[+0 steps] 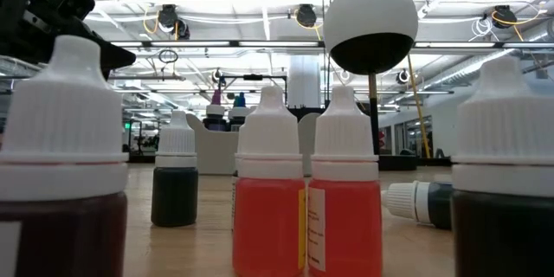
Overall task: Pick & Place food coloring
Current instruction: Put the small blue food coloring bottle into the gray bin
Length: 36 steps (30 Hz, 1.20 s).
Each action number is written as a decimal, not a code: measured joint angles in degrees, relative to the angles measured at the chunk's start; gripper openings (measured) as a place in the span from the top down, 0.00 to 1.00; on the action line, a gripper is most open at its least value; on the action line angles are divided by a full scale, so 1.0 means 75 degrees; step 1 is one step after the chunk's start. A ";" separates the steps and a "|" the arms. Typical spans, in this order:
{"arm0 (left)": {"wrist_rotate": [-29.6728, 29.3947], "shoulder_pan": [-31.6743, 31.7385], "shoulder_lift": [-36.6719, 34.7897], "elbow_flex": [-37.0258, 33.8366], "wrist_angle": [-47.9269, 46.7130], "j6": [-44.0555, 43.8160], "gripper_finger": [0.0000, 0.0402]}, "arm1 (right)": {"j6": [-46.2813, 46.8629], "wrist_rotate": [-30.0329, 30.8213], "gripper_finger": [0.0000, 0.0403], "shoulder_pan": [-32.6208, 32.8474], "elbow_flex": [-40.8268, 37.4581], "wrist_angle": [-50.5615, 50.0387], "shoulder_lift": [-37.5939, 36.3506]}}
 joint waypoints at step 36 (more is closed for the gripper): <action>-0.0009 0.0001 0.0000 0.0003 0.0252 0.0157 0.98 | 0.6649 0.0017 0.62 -0.0021 0.4989 -0.8522 0.3256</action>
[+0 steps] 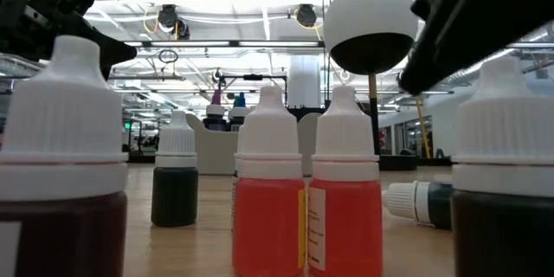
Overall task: Pick & Place food coloring
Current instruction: Put the small blue food coloring bottle into the gray bin
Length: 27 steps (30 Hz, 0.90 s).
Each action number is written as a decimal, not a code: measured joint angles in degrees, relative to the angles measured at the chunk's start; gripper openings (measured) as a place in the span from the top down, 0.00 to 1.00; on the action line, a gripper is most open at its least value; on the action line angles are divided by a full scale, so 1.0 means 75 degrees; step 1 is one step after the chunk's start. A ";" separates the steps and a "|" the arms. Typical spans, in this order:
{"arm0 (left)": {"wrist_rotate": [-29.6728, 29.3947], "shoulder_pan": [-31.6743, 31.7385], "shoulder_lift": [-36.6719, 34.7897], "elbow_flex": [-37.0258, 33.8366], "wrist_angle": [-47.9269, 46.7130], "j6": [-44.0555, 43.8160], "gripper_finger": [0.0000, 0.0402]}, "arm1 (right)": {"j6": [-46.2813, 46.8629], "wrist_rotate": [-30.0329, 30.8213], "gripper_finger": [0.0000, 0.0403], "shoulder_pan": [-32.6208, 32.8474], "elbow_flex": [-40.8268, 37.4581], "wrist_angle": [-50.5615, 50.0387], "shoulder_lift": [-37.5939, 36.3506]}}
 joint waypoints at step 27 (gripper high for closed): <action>0.0000 0.0000 0.0000 0.0000 0.0170 0.0029 0.98 | 0.0601 -0.0224 0.57 -0.0153 -0.1629 0.2228 0.0020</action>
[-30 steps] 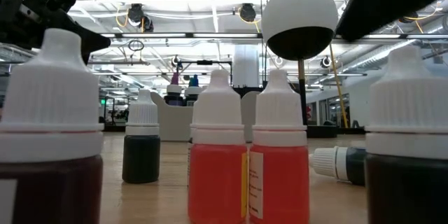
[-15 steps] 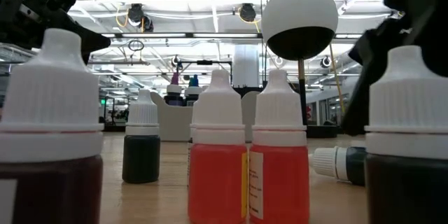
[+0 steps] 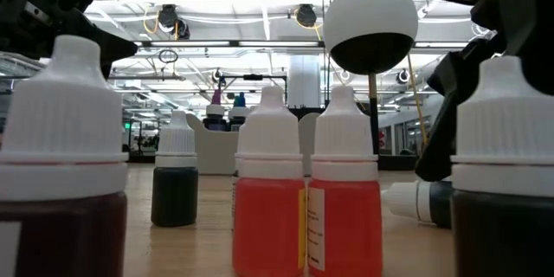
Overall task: Pick & Place food coloring
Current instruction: Put the small blue food coloring bottle into the gray bin
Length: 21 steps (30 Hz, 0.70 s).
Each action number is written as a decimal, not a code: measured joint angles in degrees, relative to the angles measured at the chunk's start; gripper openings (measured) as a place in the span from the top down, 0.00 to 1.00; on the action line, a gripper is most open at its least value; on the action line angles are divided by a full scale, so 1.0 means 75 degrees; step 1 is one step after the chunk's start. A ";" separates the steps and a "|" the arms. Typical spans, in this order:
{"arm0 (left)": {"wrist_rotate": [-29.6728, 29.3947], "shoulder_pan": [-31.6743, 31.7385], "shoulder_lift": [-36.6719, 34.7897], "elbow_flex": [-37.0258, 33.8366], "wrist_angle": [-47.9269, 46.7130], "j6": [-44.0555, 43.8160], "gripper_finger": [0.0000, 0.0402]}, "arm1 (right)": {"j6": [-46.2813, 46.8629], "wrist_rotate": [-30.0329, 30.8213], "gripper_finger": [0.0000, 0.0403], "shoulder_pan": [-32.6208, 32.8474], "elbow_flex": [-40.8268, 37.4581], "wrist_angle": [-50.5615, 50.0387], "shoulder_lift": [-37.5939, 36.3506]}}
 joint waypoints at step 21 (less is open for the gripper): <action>0.0000 -0.0002 0.0000 0.0000 -0.0004 0.0032 0.98 | 0.0551 -0.0046 0.58 0.0043 -0.0009 -0.0653 0.0049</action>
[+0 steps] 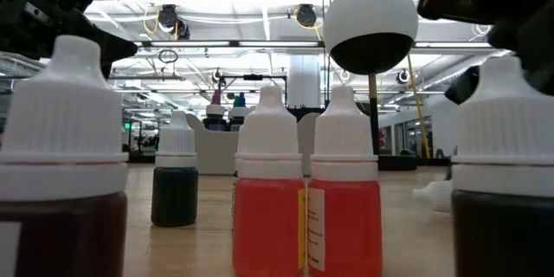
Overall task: Pick & Place food coloring
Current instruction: Put the small blue food coloring bottle into the gray bin
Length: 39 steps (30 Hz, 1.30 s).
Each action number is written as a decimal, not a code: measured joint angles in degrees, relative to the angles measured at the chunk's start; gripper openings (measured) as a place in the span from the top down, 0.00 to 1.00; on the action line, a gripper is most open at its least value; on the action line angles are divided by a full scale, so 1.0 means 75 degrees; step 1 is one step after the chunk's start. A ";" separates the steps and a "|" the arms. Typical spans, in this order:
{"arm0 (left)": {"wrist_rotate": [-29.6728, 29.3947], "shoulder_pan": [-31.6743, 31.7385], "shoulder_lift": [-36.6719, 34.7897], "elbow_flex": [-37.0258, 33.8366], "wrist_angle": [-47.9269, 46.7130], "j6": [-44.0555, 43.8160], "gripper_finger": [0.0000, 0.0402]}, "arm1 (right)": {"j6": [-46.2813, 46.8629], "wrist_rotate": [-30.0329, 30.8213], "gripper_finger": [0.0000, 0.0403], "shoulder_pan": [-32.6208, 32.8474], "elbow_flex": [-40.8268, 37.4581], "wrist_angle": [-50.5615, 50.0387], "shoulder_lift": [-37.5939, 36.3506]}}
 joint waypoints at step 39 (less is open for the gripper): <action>0.0795 -0.0519 0.2067 0.0167 0.2136 0.0343 0.86 | -0.4229 0.3338 0.85 -0.0773 -0.0006 -0.0300 -0.0945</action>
